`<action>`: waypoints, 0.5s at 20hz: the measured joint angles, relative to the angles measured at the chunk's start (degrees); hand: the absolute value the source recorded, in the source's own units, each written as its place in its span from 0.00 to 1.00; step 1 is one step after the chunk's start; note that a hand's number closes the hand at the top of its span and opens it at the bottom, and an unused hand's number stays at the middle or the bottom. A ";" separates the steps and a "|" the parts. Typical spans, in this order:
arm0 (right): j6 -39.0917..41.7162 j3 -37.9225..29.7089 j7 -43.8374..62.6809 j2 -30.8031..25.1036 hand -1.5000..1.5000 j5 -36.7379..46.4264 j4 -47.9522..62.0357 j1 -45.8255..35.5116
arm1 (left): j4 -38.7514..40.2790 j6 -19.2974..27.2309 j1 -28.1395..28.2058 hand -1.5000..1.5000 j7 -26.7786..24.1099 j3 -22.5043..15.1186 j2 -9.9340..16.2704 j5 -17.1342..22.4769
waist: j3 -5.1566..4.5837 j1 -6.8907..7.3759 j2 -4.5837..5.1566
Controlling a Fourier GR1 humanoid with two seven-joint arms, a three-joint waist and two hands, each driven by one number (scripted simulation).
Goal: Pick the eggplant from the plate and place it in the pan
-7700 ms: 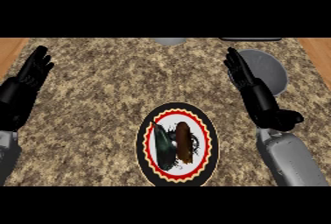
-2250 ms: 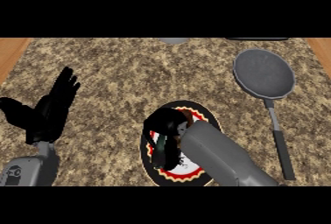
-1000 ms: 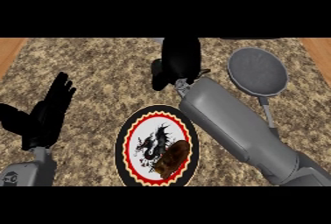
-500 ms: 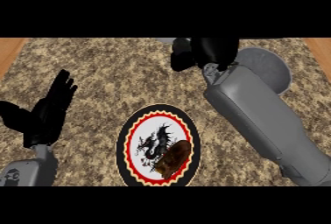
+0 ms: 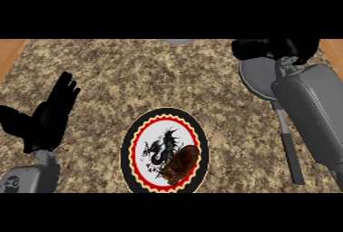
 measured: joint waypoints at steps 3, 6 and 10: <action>-3.90 -3.75 -5.91 -2.39 1.00 -1.31 3.24 2.53 | 0.43 0.15 -0.43 0.50 -0.30 -0.25 -0.40 -0.35 | 0.00 0.11 0.06; -6.94 -7.14 -12.39 -3.88 1.00 -2.85 8.29 3.44 | 1.48 0.46 -1.95 0.50 0.49 -0.14 -0.44 -0.59 | 0.01 0.28 0.14; -11.32 -10.91 -22.00 -4.28 1.00 -5.26 17.67 2.85 | 0.24 0.11 -1.56 0.50 0.93 -0.45 -0.59 -0.44 | 0.02 0.91 0.30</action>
